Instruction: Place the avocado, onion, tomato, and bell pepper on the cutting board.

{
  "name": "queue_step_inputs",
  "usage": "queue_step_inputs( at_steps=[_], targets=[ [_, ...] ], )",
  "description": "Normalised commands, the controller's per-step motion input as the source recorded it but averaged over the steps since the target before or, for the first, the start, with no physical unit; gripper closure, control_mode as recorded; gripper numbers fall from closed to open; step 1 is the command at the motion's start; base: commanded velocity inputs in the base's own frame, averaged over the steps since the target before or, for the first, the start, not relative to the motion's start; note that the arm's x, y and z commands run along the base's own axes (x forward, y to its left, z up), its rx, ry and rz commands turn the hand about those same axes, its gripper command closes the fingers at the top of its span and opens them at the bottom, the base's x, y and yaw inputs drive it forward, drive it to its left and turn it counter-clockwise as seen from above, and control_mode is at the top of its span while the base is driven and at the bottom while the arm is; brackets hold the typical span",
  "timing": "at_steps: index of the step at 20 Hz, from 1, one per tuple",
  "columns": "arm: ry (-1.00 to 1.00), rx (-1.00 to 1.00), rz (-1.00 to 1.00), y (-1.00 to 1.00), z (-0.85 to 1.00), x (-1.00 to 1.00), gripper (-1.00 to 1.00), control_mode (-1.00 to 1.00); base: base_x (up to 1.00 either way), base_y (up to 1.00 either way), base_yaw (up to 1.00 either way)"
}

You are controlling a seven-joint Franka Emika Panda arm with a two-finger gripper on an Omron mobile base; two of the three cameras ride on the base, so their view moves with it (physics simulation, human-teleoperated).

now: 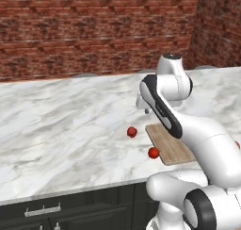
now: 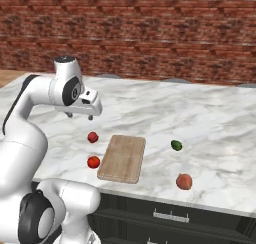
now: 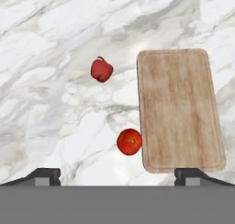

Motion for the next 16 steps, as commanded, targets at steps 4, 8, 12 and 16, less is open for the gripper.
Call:
queue_step_inputs(
  at_steps=[4, 8, 12, 16],
  targets=[
    [0.03, 0.00, -0.10, 0.00, -0.31, 0.00, -1.00, -1.00, 0.00, 0.00, 0.00],
    [0.00, 0.00, -0.09, 0.00, -0.37, 0.00, -1.00, -1.00, 0.00, 0.00, 0.00],
    [0.00, 0.00, -0.05, 0.00, -0.28, 0.00, -1.00, -1.00, 0.00, 0.00, 0.00],
    [0.00, 0.01, -0.03, -0.06, -0.24, 0.00, -1.00, -1.00, 0.00, 0.00, 0.00]
  ],
)
